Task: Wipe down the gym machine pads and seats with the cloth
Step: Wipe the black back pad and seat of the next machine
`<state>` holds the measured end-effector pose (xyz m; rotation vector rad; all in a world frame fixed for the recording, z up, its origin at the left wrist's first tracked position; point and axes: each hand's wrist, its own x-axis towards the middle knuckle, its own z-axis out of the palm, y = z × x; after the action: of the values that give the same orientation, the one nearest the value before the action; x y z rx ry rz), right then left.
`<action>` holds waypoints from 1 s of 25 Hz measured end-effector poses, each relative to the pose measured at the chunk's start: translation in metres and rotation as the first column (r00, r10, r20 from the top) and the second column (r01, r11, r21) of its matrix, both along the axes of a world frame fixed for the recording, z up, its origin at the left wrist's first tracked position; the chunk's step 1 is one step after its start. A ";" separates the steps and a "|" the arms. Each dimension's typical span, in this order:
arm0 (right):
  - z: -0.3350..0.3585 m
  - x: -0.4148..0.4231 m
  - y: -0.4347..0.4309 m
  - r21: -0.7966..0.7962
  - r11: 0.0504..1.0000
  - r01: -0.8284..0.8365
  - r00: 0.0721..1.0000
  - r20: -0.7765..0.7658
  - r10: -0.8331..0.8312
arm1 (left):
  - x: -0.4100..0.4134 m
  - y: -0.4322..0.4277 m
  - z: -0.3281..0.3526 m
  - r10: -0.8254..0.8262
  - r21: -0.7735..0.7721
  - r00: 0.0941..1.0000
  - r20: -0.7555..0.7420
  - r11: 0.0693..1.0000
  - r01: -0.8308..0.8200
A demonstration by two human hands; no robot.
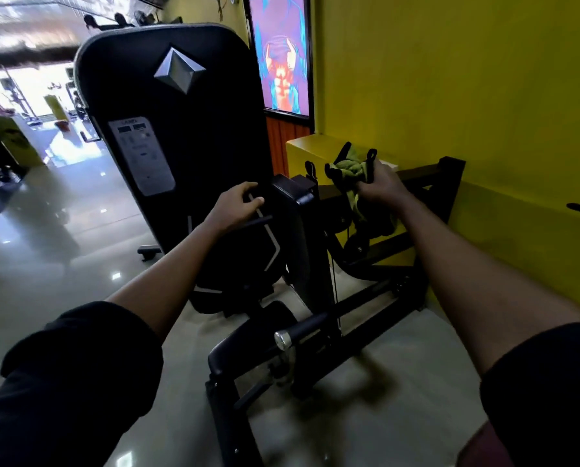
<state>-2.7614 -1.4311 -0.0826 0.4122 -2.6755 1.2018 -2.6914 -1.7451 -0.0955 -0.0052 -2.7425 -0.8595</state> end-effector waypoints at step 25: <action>-0.068 -0.100 -0.174 0.412 0.874 0.256 0.952 0.047 -0.301 | -0.226 -0.111 -0.061 -0.398 0.010 0.916 0.055 0.917 0.399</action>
<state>-2.8616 -1.6051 -0.1502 0.0017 -2.9454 0.6047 -2.9175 -1.8559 -0.1564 -0.5689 -2.8404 -0.9678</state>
